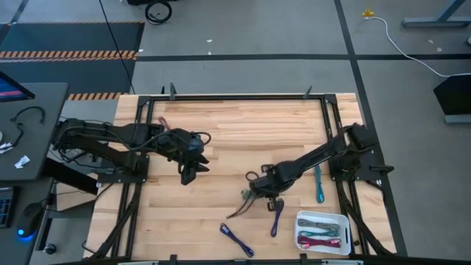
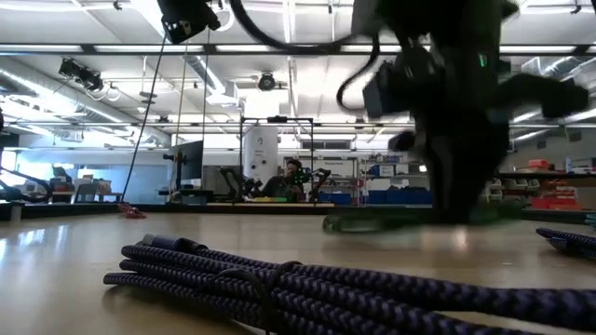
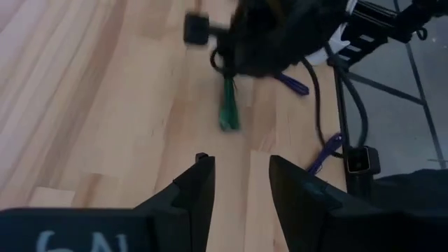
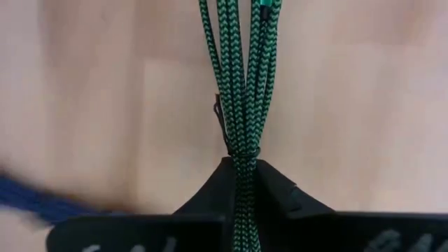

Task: Pick and place USB-C Cables
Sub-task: Put the green USB cable into the white bin

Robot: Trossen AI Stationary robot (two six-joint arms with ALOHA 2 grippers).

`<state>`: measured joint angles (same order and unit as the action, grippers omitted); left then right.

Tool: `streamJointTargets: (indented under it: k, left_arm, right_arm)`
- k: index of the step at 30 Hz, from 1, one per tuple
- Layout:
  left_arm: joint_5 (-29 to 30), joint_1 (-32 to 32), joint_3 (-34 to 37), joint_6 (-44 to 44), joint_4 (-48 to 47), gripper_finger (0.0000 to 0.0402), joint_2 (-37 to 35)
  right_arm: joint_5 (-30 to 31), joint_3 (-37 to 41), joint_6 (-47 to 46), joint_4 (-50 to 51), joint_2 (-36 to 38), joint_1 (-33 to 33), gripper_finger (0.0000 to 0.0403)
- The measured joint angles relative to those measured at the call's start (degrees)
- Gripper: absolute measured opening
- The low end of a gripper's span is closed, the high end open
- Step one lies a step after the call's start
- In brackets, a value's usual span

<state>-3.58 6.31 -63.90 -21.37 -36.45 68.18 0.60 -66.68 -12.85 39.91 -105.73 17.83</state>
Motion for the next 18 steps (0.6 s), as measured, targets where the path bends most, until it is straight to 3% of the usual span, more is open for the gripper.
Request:
streamJointTargets:
  k: [4, 10, 18]
  left_arm:
    - [1.71, 0.0, 0.0, 2.39, -0.14, 0.0142, 0.0]
    - [5.67, -0.11, 0.0, 5.62, -0.15, 0.0141, 0.0]
    - [6.6, -0.11, 0.0, 7.0, 0.2, 0.0142, 0.02]
  right_arm:
    - [-0.22, -6.86, -10.03, 5.94, 8.58, 3.37, 0.0028]
    - [-4.31, -7.38, -30.24, 8.25, 17.61, 15.86, 0.0017]
    - [-12.79, -7.34, -56.7, 10.38, 17.65, 36.64, 0.0017]
